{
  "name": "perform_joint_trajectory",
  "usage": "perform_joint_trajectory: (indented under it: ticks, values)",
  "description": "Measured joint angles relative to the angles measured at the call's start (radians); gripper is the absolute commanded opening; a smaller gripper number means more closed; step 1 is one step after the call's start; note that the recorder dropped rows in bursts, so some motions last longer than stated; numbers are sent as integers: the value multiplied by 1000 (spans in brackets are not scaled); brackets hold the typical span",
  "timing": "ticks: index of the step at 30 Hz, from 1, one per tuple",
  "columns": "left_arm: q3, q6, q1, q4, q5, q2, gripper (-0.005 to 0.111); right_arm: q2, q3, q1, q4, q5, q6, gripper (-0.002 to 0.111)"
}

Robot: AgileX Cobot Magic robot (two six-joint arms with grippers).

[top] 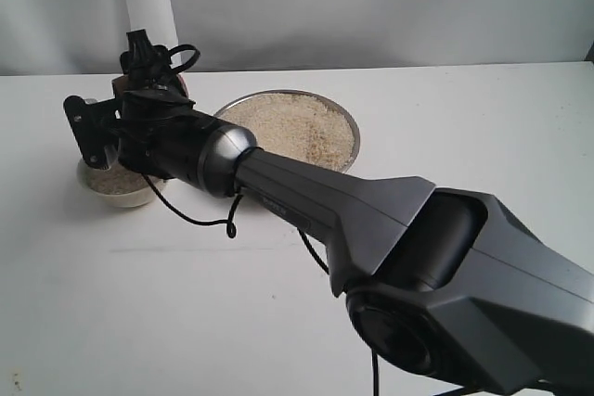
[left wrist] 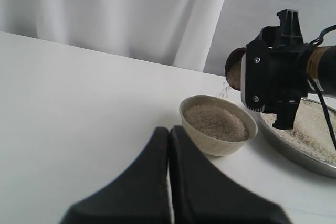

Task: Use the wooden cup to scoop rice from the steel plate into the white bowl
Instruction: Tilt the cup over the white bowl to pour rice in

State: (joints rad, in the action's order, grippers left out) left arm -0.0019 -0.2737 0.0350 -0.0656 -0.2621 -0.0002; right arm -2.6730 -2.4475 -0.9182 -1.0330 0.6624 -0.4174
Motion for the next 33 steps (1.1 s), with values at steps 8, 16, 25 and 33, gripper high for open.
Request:
perform_joint_trajectory:
  ticks: [8,16,25,33]
  values:
    - [0,0,0,0,0,0,0,0,0,-11,-14,0,-28,0]
    - [0,0,0,0,0,0,0,0,0,-11,-16,2,-68,0]
    - [0,0,0,0,0,0,0,0,0,-11,-19,6,-107,0]
    - [0,0,0,0,0,0,0,0,0,-24,-42,6,-134,0]
